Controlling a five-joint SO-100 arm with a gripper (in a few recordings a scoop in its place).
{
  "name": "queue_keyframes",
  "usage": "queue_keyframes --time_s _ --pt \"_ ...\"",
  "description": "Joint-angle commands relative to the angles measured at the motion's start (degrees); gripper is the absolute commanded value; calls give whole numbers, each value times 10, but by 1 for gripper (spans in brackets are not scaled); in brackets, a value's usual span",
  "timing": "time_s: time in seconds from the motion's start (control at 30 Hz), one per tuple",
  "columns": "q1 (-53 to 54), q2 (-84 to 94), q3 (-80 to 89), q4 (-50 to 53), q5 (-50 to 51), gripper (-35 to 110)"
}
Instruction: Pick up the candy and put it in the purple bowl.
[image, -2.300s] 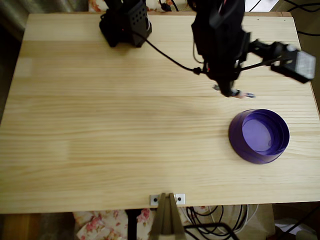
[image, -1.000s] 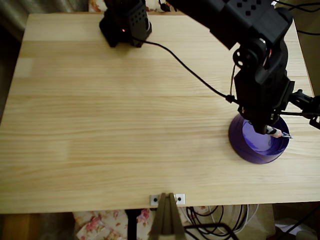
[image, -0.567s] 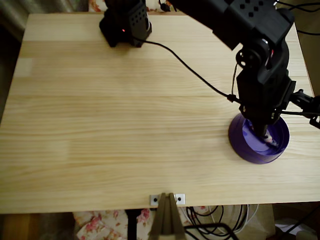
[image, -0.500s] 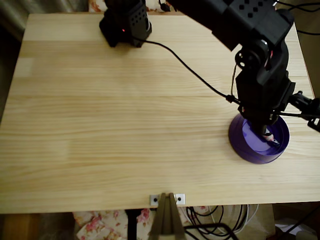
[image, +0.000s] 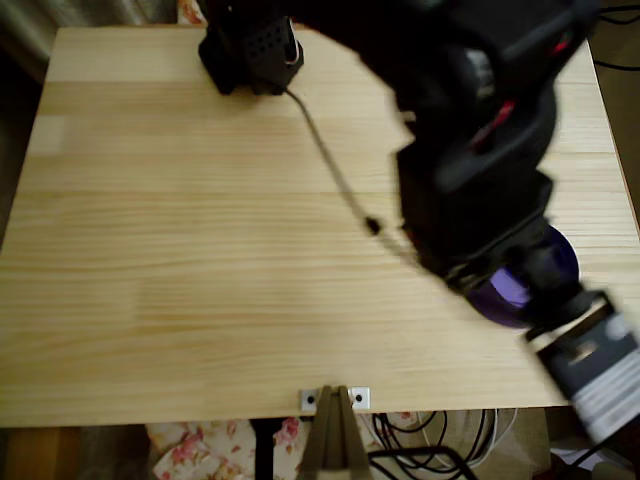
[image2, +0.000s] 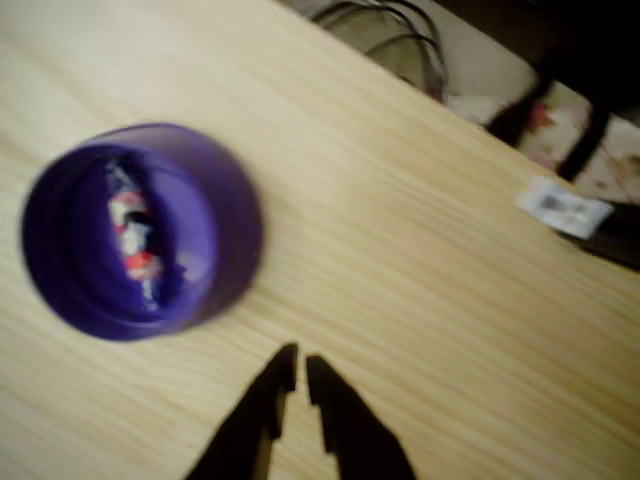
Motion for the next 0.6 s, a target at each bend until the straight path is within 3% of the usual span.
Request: queue_keyframes --time_s 0.0,0.13,0.57 --pt "36 171 12 -7 -3 0" --pt "98 372 250 -145 -12 -1" --pt "357 782 720 -187 -26 -1"
